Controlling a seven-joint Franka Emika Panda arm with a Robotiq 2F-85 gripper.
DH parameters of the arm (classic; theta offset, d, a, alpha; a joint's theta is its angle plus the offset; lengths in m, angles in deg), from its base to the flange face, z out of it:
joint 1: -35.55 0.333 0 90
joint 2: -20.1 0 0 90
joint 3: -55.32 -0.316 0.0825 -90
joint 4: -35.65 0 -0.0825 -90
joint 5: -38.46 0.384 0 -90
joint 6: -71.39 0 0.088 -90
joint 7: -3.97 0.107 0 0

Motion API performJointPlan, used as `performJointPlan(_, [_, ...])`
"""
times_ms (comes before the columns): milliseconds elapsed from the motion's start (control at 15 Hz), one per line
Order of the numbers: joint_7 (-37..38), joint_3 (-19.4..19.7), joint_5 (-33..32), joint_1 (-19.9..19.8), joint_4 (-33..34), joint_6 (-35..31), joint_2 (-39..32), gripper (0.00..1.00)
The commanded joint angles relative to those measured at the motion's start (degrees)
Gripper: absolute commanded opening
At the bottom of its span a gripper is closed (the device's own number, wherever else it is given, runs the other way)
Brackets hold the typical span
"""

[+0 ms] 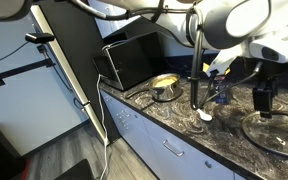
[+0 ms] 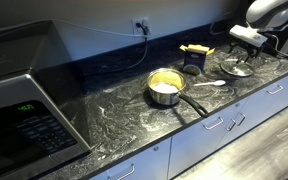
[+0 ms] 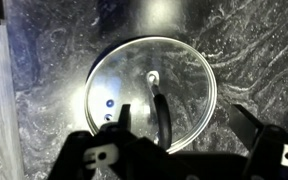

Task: Cover the pot and move it to the right

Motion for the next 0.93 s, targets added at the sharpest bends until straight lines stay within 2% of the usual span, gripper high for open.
performJointPlan(0, [6.54, 3.38, -3.98, 2.3, 0.68, -2.76, -1.09, 1.0])
performJointPlan(267, [7.85, 4.33, -8.84, 2.68, 1.38, -0.21, -1.75, 1.0])
performJointPlan(467, [6.1, 2.96, -9.15, 1.85, 2.05, 1.36, -2.45, 1.0])
performJointPlan(533, [5.54, 2.51, -8.9, 1.58, 2.24, 2.09, -2.64, 0.96])
performJointPlan(600, [5.54, 2.38, -8.93, 1.64, 2.34, 2.34, -2.92, 0.74])
performJointPlan(733, [5.7, 2.24, -9.05, 1.76, 2.59, 2.73, -3.4, 0.7])
performJointPlan(867, [5.8, 2.24, -9.12, 1.84, 2.62, 2.61, -3.72, 0.54])
